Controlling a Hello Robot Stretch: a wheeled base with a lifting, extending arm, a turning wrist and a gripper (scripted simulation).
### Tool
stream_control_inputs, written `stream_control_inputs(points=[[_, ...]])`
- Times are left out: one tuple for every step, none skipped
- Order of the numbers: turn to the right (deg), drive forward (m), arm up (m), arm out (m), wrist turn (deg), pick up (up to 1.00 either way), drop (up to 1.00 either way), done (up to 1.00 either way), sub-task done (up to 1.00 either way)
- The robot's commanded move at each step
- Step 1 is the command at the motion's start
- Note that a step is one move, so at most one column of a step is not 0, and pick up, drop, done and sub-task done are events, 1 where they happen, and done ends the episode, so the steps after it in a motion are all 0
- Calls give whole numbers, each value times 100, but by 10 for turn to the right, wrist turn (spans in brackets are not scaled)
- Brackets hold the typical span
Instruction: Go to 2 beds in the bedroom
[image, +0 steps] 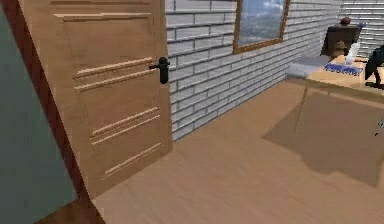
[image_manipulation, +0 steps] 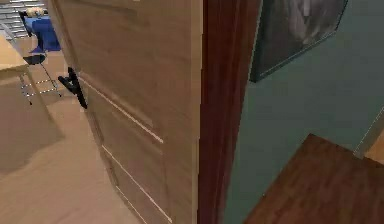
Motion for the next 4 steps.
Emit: stream_control_inputs(points=[[210,0,0,0,0,0,0,0,0],[0,100,0,0,0,0,0,0,0],[0,100,0,0,0,0,0,0,0],[90,0,0,0,0,0,0,0,0]])
